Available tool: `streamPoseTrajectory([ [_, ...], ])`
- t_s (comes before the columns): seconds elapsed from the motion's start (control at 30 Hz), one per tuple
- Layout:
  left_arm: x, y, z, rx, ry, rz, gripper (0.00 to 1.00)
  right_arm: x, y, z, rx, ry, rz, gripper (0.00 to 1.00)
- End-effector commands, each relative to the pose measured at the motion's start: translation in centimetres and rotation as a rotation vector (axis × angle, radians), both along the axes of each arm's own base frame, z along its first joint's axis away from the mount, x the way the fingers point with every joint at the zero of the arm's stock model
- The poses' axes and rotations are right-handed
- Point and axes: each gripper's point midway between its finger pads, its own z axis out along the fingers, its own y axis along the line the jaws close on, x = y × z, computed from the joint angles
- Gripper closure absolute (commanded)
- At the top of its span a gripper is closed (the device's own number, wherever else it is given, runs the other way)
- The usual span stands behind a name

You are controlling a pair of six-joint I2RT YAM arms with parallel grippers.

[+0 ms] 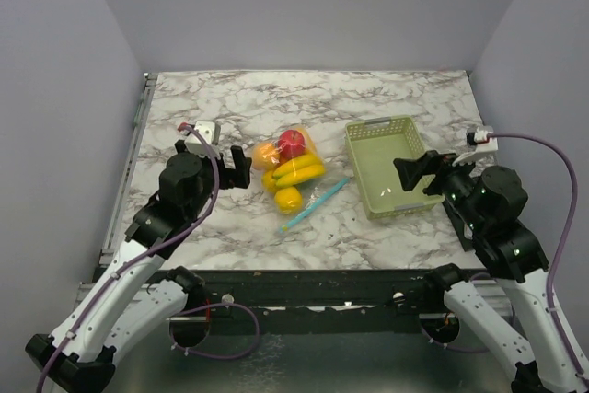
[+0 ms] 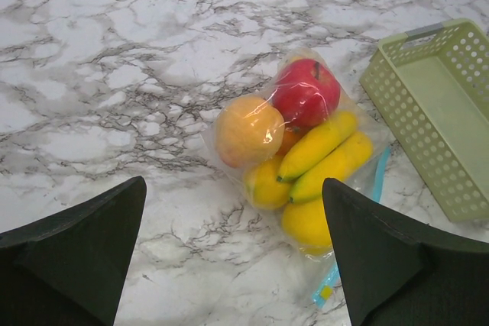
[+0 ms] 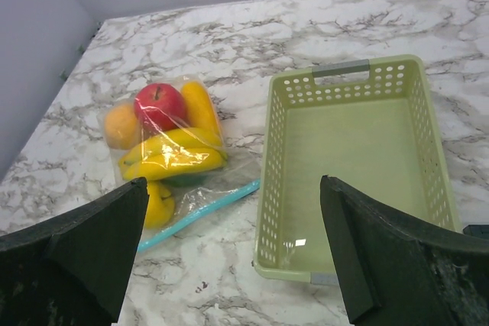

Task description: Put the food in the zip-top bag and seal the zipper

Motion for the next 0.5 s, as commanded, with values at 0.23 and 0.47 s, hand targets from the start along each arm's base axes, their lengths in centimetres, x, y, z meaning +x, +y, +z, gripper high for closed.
streamPoseTrajectory([
  [0.23, -1.0, 0.3, 0.9, -0.052, -0.068, -0.013, 0.01, -2.5, -0.6, 1.3, 0.015, -0.191, 0.037, 0.00],
  [0.47, -1.0, -0.2, 0.3, -0.051, -0.051, -0.036, 0.01, -3.1, -0.7, 1.2, 0.026, -0.236, 0.041, 0.00],
])
